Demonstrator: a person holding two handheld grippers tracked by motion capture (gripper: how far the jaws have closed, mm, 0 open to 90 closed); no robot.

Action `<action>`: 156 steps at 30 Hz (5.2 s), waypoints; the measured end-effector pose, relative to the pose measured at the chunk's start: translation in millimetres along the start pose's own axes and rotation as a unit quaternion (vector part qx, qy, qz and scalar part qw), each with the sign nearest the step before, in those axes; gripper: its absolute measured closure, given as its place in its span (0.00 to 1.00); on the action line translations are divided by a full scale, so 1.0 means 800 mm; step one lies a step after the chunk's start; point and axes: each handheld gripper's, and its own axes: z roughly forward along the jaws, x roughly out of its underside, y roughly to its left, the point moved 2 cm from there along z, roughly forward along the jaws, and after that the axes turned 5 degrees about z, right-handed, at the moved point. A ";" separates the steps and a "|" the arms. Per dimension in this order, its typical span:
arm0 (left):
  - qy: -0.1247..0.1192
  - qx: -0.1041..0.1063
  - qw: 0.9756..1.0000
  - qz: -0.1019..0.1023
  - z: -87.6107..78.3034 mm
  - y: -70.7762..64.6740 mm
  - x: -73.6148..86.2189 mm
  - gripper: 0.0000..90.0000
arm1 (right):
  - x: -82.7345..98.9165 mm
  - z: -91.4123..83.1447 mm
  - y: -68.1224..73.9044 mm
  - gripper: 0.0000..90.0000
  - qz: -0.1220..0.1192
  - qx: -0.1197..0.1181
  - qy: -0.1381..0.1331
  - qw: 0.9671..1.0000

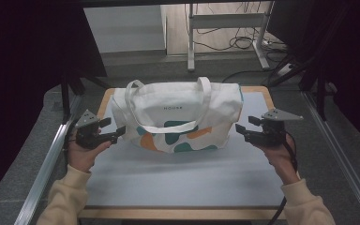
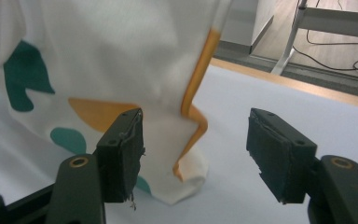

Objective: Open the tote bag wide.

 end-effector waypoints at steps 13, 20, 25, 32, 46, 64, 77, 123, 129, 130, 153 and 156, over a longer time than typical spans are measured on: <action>0.000 0.026 1.000 -0.007 0.027 0.011 -0.010 0.37 | -0.034 0.032 -0.001 0.52 0.007 -0.026 0.003 1.000; -0.006 0.046 0.999 -0.006 0.033 0.009 -0.013 0.54 | -0.034 0.039 -0.001 0.75 0.001 -0.029 0.006 1.000; -0.022 0.033 0.999 -0.001 0.027 0.008 -0.013 0.74 | -0.035 0.037 -0.001 0.86 0.001 -0.029 0.000 1.000; -0.045 0.032 0.998 0.006 0.016 0.008 -0.013 0.93 | -0.036 0.031 0.000 0.92 -0.012 -0.027 -0.021 0.999; -0.052 0.046 0.997 0.028 0.005 0.002 0.005 0.96 | -0.013 0.018 0.012 0.94 -0.051 -0.025 -0.038 0.998; -0.013 0.057 0.997 0.044 0.031 -0.012 0.034 0.97 | 0.029 0.049 0.018 0.96 -0.062 -0.023 0.025 0.997; 0.023 0.059 0.996 0.064 0.045 -0.023 0.051 0.98 | 0.059 0.072 0.014 0.96 -0.058 -0.022 0.061 0.996; 0.094 0.074 0.992 0.039 0.083 -0.032 0.105 0.98 | 0.105 0.108 0.009 0.96 -0.033 -0.018 0.134 0.990; 0.096 0.072 0.992 0.038 0.085 -0.033 0.107 0.98 | 0.107 0.109 0.008 0.96 -0.028 -0.020 0.135 0.990; 0.098 0.072 0.992 0.040 0.085 -0.032 0.107 0.98 | 0.107 0.109 0.008 0.96 -0.028 -0.020 0.136 0.990; 0.057 0.081 0.995 0.018 0.058 -0.023 0.093 0.70 | 0.090 0.086 -0.005 0.63 -0.008 -0.018 0.092 0.996; 0.045 0.079 0.996 0.012 0.048 -0.022 0.086 0.63 | 0.083 0.076 -0.005 0.59 -0.008 -0.009 0.075 0.997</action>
